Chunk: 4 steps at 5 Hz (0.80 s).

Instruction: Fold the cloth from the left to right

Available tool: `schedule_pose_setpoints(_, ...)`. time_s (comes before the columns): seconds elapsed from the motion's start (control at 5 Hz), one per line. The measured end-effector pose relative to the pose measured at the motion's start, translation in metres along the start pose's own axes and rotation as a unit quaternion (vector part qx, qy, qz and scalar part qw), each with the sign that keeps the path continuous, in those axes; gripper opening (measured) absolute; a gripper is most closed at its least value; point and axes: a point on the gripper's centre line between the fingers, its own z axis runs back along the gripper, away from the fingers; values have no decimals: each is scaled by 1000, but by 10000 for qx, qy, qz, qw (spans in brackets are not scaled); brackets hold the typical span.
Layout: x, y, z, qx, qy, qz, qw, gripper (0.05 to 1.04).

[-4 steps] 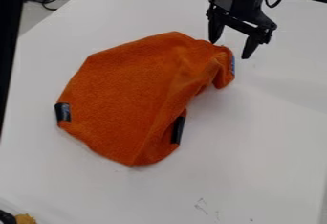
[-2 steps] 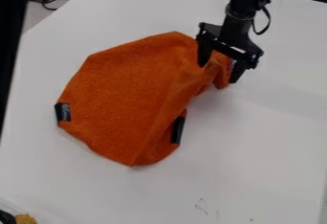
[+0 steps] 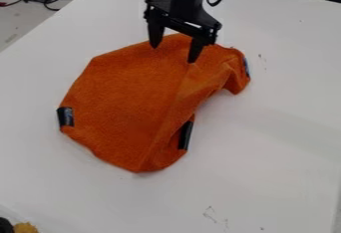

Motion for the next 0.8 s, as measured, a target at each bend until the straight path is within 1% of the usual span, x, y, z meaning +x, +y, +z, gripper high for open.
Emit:
schedule_pose_setpoints(0.2,-37,40,-3,71,148,547,9984,1001)
schedule_pose_setpoints(0.4,-76,55,-26,128,444,698,9965,1001)
schedule_pose_setpoints(0.6,-102,72,-32,331,453,1028,9931,1001)
schedule_pose_setpoints(0.8,-119,86,-40,445,473,1241,9901,1001)
